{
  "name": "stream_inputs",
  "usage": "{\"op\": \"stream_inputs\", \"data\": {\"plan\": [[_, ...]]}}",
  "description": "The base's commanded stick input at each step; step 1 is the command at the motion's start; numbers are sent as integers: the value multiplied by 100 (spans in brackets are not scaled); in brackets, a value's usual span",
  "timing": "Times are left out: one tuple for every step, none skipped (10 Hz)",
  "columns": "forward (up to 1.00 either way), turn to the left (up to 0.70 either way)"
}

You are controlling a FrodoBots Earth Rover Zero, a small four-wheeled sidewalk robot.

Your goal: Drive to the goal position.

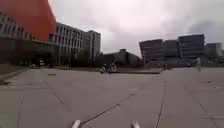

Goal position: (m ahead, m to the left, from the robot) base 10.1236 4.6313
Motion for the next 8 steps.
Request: {"op": "stream_inputs", "data": {"plan": [[85, 1], [85, 3], [85, 12], [85, 19], [85, 33], [85, 16], [85, 9], [85, 1]]}}
